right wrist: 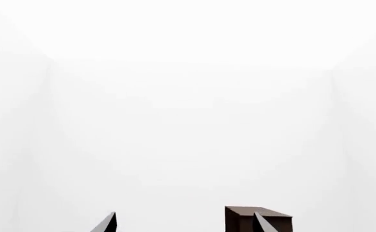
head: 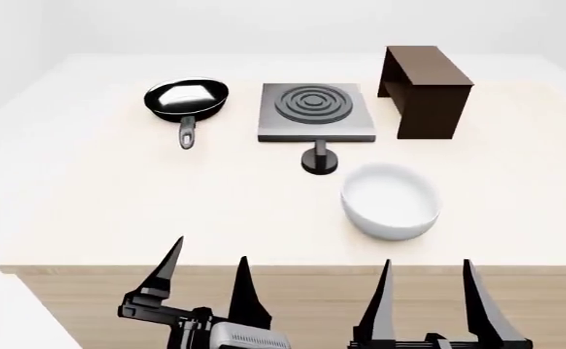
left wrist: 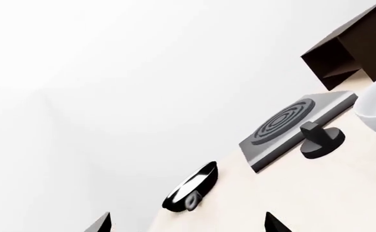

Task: Turn on the stove.

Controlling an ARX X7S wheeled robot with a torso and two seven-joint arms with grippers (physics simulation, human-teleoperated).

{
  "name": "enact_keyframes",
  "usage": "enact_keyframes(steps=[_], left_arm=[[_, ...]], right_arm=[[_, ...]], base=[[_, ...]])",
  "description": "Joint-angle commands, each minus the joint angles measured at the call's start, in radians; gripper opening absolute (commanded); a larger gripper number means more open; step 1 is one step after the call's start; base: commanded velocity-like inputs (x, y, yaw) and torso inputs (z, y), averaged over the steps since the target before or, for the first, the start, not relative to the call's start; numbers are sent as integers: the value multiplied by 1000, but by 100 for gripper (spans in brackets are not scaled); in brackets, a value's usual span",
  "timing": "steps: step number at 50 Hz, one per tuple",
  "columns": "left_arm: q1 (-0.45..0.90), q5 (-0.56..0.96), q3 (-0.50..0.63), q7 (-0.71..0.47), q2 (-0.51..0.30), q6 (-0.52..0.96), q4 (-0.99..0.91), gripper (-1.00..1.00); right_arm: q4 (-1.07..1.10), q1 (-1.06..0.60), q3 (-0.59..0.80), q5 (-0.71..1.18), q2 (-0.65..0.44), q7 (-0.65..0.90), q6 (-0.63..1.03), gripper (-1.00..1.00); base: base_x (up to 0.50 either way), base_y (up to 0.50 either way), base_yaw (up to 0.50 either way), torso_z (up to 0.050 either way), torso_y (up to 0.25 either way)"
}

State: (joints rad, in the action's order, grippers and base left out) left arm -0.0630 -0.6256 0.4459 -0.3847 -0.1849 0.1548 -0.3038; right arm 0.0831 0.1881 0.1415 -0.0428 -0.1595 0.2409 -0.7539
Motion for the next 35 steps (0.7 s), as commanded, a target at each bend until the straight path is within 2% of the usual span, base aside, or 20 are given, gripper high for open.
enact_keyframes(steps=[1, 35], left_arm=[[4, 11, 4, -10, -7, -2, 7, 100], [2, 11, 23, -14, -15, 31, -22, 100]], right_arm=[[1, -2, 6, -2, -8, 10, 0, 100], [7, -3, 27, 0, -28, 36, 7, 100]], base=[[0, 410, 0, 0, 0], [0, 410, 0, 0, 0]])
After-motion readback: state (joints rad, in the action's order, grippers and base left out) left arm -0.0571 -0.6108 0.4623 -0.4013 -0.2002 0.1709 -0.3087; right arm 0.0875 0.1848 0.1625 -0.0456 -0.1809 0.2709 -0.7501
